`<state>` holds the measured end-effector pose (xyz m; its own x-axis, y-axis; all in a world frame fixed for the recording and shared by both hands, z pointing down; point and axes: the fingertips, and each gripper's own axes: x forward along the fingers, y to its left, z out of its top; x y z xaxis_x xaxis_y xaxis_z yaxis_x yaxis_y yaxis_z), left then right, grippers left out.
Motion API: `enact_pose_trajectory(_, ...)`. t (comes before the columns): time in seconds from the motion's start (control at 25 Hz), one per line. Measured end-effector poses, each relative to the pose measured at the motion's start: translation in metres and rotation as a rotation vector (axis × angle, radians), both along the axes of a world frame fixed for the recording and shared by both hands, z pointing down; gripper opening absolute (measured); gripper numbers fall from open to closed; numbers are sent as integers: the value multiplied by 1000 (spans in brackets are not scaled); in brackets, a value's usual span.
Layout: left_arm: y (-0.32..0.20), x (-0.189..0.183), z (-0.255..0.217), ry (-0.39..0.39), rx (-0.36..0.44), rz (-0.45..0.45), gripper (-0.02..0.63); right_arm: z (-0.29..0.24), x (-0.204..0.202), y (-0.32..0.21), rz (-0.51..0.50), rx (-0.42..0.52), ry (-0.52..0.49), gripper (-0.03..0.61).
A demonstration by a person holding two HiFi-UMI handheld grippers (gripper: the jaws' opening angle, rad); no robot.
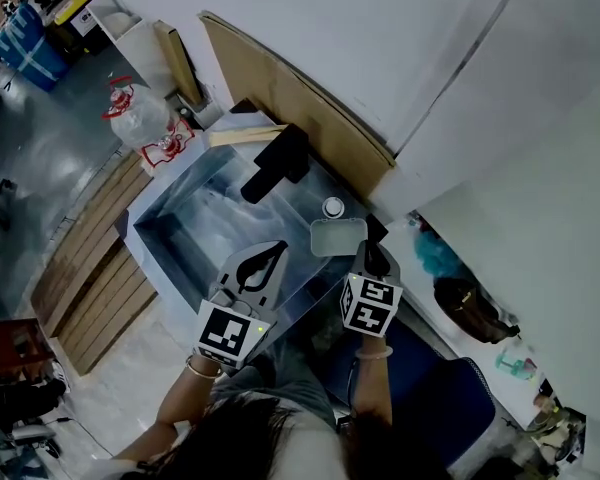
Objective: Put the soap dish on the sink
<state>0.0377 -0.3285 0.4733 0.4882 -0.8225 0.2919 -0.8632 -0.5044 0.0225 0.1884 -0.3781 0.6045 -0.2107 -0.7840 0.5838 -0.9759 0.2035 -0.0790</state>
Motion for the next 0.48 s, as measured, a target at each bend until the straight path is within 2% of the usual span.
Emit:
enact_pose_trajectory(0.28,27,-5,-9,-32,48,61,8,-25,-3,26,14,52,-9,37)
enact_pose_trajectory(0.48,47,-11,-17,8,44,44,8,-45,-10,46,26,96,-42,35)
